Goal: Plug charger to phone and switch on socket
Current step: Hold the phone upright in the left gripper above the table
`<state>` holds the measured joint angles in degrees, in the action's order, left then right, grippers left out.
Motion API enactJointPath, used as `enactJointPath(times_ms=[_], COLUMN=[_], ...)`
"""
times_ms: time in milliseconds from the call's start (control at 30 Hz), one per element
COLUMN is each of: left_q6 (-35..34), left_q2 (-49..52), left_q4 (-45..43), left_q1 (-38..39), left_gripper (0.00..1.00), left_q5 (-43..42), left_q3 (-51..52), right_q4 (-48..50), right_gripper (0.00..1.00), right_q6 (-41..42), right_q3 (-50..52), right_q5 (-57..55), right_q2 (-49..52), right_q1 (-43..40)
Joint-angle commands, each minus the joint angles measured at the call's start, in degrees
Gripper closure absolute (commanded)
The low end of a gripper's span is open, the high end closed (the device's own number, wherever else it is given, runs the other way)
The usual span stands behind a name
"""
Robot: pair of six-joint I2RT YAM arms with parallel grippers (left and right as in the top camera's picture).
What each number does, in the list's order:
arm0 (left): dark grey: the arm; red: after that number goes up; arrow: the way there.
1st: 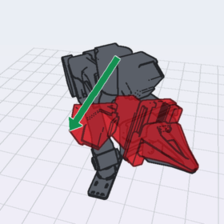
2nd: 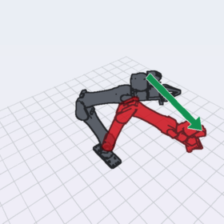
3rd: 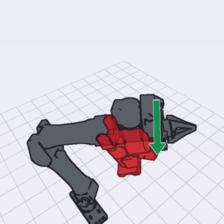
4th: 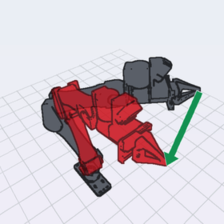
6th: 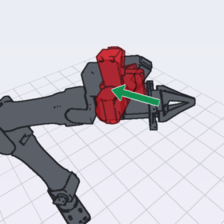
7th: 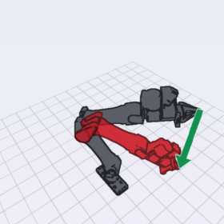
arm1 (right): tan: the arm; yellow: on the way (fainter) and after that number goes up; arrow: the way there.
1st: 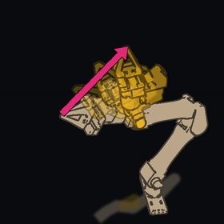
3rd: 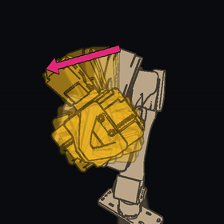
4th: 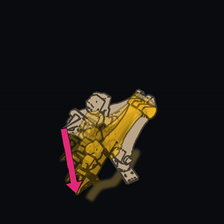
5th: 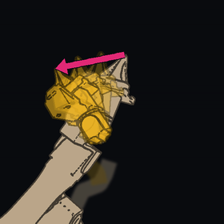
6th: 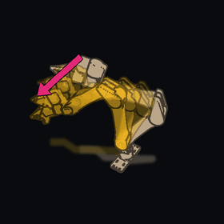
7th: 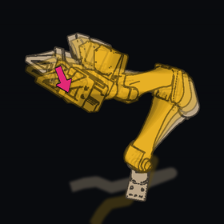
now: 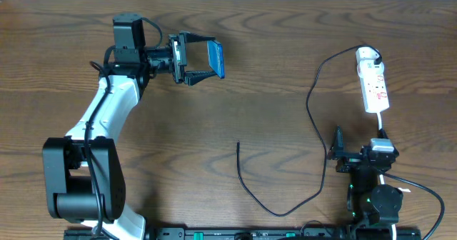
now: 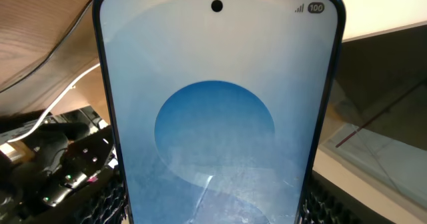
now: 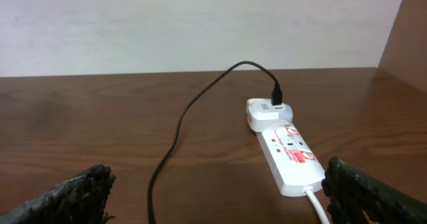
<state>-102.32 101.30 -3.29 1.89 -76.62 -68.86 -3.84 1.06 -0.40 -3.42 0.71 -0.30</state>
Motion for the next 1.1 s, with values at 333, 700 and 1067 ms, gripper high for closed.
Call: enactJointPath(times_ms=[333, 700, 1067], left_q6=[-3.76, -8.61, -9.46], left_q2=[-1.9, -1.9, -1.9], left_q4=[-0.48, -0.48, -0.48], left_q1=[-0.2, -0.2, -0.2], left_gripper=[0.93, 0.93, 0.93], left_q5=[-2.56, -4.0, -3.98], left_q3=[-0.5, -0.5, -0.5], right_q4=[-0.2, -0.2, -0.2], right_gripper=[0.01, 0.01, 0.01], right_q6=[0.61, 0.61, 0.61], right_q3=[0.09, 0.09, 0.09], right_q5=[-0.07, -0.09, -0.07], right_q2=[-0.39, -0.39, -0.39], right_q1=[0.39, 0.39, 0.39])
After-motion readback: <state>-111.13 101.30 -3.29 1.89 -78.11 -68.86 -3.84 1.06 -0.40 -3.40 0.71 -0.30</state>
